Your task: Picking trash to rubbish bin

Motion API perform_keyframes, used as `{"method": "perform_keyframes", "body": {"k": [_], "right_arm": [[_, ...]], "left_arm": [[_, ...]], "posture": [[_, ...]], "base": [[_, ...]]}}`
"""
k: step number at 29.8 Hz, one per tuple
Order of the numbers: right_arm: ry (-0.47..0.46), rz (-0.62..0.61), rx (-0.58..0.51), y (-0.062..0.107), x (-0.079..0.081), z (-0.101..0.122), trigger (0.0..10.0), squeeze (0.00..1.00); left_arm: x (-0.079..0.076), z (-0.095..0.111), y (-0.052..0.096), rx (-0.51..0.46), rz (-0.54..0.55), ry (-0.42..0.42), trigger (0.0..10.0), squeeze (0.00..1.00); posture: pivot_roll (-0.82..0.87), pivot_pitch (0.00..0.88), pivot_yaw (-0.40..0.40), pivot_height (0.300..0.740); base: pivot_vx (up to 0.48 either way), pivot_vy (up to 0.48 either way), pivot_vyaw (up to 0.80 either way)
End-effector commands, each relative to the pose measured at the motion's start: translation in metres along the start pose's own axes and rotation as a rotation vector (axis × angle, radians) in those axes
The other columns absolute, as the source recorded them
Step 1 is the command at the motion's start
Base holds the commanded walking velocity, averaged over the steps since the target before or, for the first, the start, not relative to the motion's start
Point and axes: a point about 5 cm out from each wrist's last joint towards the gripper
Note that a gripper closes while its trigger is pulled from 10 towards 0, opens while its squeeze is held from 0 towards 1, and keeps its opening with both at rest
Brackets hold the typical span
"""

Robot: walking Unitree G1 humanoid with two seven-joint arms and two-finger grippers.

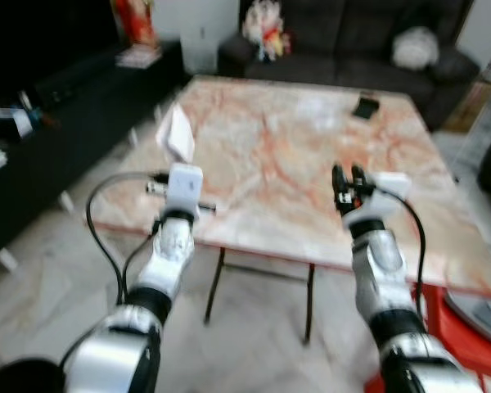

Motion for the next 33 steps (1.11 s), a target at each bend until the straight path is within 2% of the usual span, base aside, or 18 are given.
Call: {"method": "perform_keyframes", "body": {"k": [1, 6, 14, 23, 29, 33], "right_arm": [[-0.004, -0.005, 0.004, 0.001, -0.001, -0.001, 10.0, 0.00], [0.004, -0.028, 0.004, 0.004, -0.008, -0.001, 10.0, 0.00], [0.005, -0.058, 0.018, 0.009, -0.018, -0.003, 10.0, 0.00], [0.014, -0.115, 0.077, 0.022, -0.036, -0.014, 10.0, 0.00], [0.020, -0.199, 0.183, 0.046, -0.059, -0.033, 10.0, 0.00], [0.021, -0.226, 0.215, 0.055, -0.066, -0.038, 10.0, 0.00]], "left_arm": [[0.003, -0.003, 0.001, 0.007, 0.004, -0.002, 10.0, 0.00], [0.003, -0.004, 0.002, 0.011, 0.007, -0.001, 10.0, 0.00], [0.004, -0.006, 0.003, 0.019, 0.009, 0.000, 10.0, 0.00], [0.005, -0.014, 0.008, 0.054, 0.015, -0.001, 10.0, 0.00], [0.005, -0.028, 0.016, 0.114, 0.009, -0.005, 10.0, 0.00], [0.005, -0.031, 0.019, 0.123, 0.008, -0.002, 10.0, 0.00]], "posture": [[-0.11, 0.000, -0.012, 0.740], [-0.11, 0.000, -0.014, 0.740], [-0.11, 0.000, -0.016, 0.740], [-0.11, 0.000, -0.027, 0.740], [-0.11, 0.009, -0.030, 0.740], [-0.11, 0.014, -0.033, 0.740]], "base": [[-0.244, 0.000, 0.00], [-0.241, 0.000, 0.00], [-0.030, 0.000, 0.00], [-0.053, 0.000, 0.00], [0.000, 0.000, 0.00], [-0.125, 0.000, 0.00]]}}
Point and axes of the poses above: a point about 5 cm out from each wrist's last joint towards the gripper, its own y axis pointing back from the gripper into the wrist, its own z axis along the axis of the wrist's last joint, x = y × z, and after that the axes turned 6 degrees about -y, right-handed
